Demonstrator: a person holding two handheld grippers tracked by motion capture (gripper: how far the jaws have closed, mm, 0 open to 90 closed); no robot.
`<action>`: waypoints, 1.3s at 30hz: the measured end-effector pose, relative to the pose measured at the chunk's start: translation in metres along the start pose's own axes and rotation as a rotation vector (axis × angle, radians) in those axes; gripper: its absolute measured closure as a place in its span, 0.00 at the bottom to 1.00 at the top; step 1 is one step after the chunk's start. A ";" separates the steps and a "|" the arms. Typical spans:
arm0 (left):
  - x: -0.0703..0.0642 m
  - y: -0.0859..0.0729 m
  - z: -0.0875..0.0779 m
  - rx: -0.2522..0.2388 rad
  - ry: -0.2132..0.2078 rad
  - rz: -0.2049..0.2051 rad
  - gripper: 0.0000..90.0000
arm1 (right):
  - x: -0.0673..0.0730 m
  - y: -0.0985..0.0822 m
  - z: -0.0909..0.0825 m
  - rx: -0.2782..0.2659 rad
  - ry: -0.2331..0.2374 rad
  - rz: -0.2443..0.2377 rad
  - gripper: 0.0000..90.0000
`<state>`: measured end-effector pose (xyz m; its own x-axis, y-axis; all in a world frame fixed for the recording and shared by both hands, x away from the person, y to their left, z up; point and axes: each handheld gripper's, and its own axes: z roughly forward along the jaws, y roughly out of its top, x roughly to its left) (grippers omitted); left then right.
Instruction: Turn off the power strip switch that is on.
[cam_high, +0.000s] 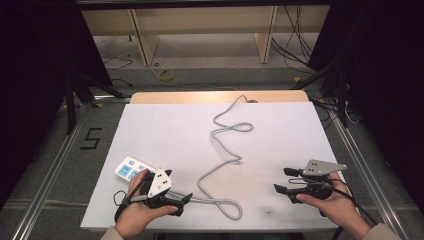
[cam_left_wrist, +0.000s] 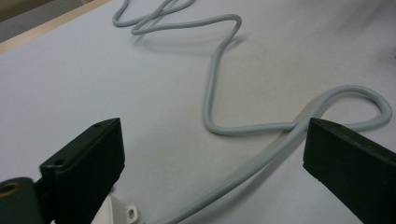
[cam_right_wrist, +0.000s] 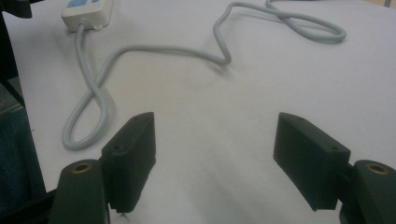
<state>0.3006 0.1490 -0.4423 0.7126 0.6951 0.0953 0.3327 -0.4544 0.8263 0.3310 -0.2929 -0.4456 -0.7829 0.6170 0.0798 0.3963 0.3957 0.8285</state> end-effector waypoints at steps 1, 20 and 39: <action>0.000 0.000 0.000 -0.001 0.001 0.001 0.07 | 0.000 0.000 0.000 0.000 0.000 0.001 0.33; 0.015 0.005 -0.008 -0.036 0.094 -0.066 0.73 | 0.002 0.001 0.002 0.006 0.010 -0.009 0.33; 0.038 0.010 -0.009 -0.019 0.150 -0.094 1.00 | 0.003 0.001 0.003 0.015 0.013 -0.009 0.33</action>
<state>0.3251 0.1762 -0.4257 0.5785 0.8098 0.0980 0.3802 -0.3740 0.8459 0.3308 -0.2884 -0.4459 -0.7927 0.6044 0.0795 0.3963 0.4119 0.8205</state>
